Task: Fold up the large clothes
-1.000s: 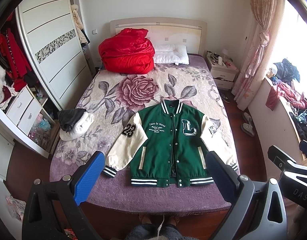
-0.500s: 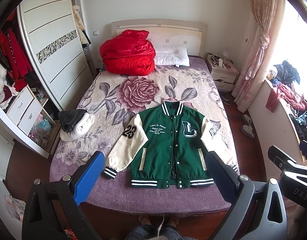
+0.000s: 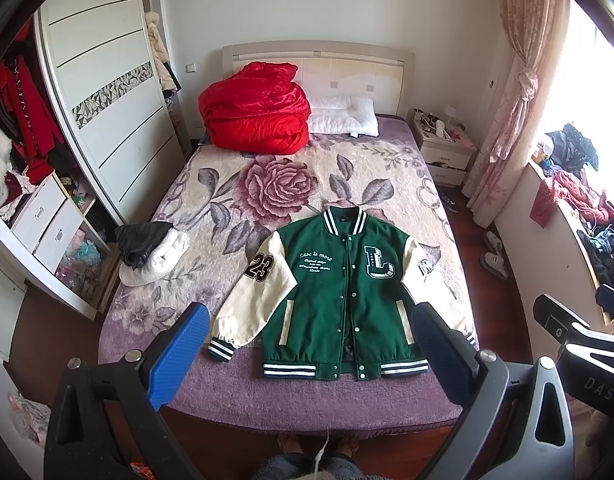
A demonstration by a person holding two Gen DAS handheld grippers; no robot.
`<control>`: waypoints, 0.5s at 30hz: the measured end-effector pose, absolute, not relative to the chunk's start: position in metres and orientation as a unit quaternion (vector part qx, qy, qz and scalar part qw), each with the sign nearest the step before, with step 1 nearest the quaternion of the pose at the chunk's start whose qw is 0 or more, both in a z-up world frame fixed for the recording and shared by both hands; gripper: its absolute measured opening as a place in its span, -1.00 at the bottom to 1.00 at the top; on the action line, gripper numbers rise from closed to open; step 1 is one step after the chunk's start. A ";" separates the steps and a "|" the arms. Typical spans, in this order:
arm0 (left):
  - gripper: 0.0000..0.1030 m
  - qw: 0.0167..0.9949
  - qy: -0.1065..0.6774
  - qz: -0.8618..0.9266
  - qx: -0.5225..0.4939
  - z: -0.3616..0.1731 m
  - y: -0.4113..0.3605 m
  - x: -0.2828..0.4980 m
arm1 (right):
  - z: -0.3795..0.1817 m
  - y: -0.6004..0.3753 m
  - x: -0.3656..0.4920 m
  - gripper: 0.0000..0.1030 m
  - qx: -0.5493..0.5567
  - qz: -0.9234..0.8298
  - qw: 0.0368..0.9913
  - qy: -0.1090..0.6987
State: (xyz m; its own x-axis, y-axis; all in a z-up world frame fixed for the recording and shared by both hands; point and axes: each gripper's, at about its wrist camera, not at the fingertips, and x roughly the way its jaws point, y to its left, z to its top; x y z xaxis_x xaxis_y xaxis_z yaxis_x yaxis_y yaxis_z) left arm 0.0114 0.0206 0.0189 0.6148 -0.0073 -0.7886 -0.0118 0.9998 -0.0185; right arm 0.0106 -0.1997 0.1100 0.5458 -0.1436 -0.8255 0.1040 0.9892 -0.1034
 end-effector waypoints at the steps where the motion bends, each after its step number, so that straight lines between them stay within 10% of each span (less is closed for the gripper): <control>1: 1.00 0.898 0.439 0.000 -0.012 0.016 0.022 0.013 | 0.115 -0.197 0.013 1.00 -0.020 -0.072 0.878 0.472; 9: 1.00 0.909 0.416 0.006 0.011 -0.026 0.033 0.054 | 0.075 -0.210 0.050 1.00 0.045 -0.086 0.872 0.479; 15: 1.00 0.890 0.453 0.005 0.050 -0.108 0.016 0.116 | -0.058 -0.296 0.081 1.00 0.169 -0.155 0.817 0.529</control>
State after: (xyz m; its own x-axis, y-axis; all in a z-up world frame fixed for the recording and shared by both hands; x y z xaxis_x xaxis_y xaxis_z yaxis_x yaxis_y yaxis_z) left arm 0.1156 0.0158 -0.1081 0.5888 0.0544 -0.8064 0.0354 0.9950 0.0930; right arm 0.0805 -0.2963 -0.0583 0.3930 -0.0753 -0.9164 0.4317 0.8951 0.1116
